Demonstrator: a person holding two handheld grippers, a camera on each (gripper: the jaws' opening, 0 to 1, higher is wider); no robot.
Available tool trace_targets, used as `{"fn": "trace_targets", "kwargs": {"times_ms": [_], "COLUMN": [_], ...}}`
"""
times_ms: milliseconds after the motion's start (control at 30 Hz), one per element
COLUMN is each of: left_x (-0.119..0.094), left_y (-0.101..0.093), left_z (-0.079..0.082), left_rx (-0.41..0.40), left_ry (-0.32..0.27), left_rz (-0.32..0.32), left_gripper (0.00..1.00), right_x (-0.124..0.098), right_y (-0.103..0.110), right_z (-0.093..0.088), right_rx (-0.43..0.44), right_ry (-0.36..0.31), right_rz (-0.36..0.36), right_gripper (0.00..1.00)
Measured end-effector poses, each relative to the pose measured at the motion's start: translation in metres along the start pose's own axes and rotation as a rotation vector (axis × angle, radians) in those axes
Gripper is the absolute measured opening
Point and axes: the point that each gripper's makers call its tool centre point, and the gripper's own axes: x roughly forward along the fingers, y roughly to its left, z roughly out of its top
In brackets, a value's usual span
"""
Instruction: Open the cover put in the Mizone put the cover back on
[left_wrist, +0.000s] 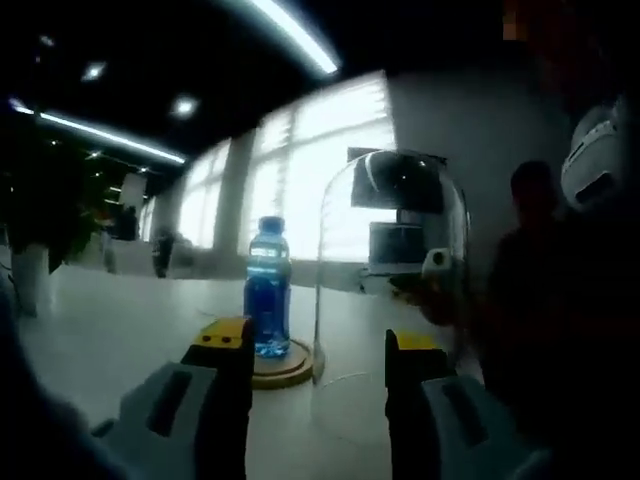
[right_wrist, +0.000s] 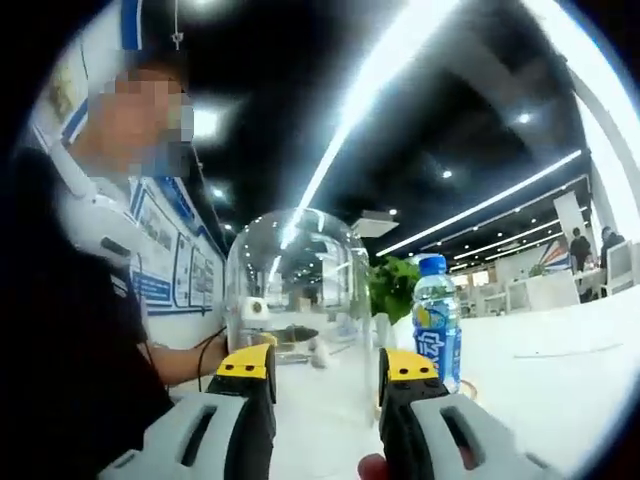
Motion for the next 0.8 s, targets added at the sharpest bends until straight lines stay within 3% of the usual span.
{"fn": "trace_targets", "kwargs": {"times_ms": [167,233,533,667,800], "left_x": [0.002,0.004,0.005,0.005,0.010], "left_y": [-0.007,-0.006,-0.009,-0.018,-0.026], "left_z": [0.000,-0.003,-0.013,-0.012,-0.013], "left_rx": [-0.008,-0.013,0.019,-0.009,-0.023], "left_ry": [0.003,0.021,0.053,0.050,0.082], "left_rz": [-0.077,-0.084,-0.089,-0.132,-0.173], "left_gripper": [0.55,0.59,0.67,0.63,0.57], "right_x": [0.003,0.003,0.014,0.016,0.024], "right_y": [0.005,0.009,0.011,0.017,0.023], "right_z": [-0.003,-0.004,-0.008,-0.008,-0.013], "right_rx": [0.022,0.050,0.053,0.065,0.048], "right_ry": [-0.010,-0.025,-0.018,0.001,0.070], "right_rz": [0.043,0.070,0.070,0.119,0.161], "right_gripper": [0.42,0.43,0.44,0.45,0.53]}}
